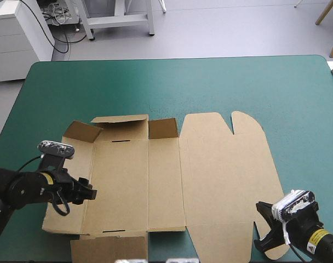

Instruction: Fold the box

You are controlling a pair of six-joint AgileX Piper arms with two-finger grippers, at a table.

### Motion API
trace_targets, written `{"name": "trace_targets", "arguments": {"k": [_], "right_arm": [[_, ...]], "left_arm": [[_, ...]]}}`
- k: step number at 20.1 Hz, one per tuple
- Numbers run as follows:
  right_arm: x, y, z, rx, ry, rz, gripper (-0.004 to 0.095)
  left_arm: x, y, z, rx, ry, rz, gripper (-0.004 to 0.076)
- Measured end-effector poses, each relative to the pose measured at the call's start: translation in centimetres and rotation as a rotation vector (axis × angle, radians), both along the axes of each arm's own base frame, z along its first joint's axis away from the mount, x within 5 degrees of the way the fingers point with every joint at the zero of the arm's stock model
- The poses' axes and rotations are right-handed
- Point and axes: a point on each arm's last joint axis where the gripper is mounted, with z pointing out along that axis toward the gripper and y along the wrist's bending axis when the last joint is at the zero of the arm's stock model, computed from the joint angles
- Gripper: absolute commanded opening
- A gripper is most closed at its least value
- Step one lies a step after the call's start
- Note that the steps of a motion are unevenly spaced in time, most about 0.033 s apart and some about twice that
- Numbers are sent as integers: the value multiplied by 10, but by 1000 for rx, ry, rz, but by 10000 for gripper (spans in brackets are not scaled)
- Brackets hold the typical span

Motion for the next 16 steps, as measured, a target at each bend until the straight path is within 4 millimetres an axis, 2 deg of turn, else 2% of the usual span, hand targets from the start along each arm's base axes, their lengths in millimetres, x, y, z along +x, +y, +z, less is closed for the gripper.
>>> {"name": "trace_targets", "arguments": {"k": [1,5,10,16], "right_arm": [[0,0,0,0,0,0,-20],[0,0,0,0,0,0,-21],[0,0,0,1,-2,0,-21],[0,0,0,2,-3,0,-21]], "left_arm": [[11,-1,-2,33,53,19,442],[31,8,-8,170,117,73,421],[36,38,-7,181,134,166,421],[36,77,-8,67,136,188,421]]}}
